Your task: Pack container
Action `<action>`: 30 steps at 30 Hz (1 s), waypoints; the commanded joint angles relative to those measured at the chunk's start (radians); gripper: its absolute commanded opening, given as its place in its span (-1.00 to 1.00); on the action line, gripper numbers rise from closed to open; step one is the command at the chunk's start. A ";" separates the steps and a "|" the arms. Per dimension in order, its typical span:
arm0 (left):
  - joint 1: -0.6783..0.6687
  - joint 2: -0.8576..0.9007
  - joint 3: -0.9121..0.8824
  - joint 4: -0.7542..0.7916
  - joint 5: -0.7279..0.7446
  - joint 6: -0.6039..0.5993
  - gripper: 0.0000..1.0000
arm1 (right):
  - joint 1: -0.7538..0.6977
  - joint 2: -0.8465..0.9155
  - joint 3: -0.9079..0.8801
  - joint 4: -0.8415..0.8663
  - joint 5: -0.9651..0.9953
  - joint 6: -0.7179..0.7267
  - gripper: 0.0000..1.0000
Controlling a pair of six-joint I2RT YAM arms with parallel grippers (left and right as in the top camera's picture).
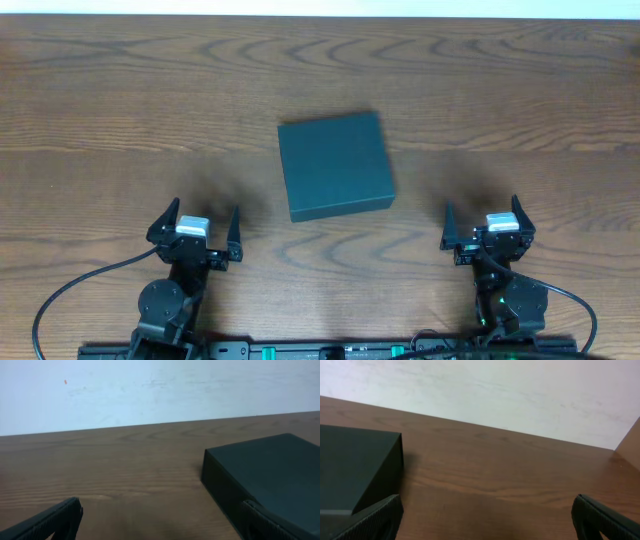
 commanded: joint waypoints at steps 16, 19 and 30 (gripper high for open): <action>-0.004 -0.016 -0.022 -0.040 0.016 -0.043 0.97 | 0.010 -0.006 -0.004 -0.001 0.007 -0.011 0.98; -0.004 -0.014 -0.022 -0.040 0.016 -0.043 0.97 | 0.010 -0.006 -0.004 -0.001 0.007 -0.011 0.99; -0.004 -0.013 -0.022 -0.040 0.016 -0.043 0.97 | 0.010 -0.006 -0.004 -0.001 0.007 -0.011 0.99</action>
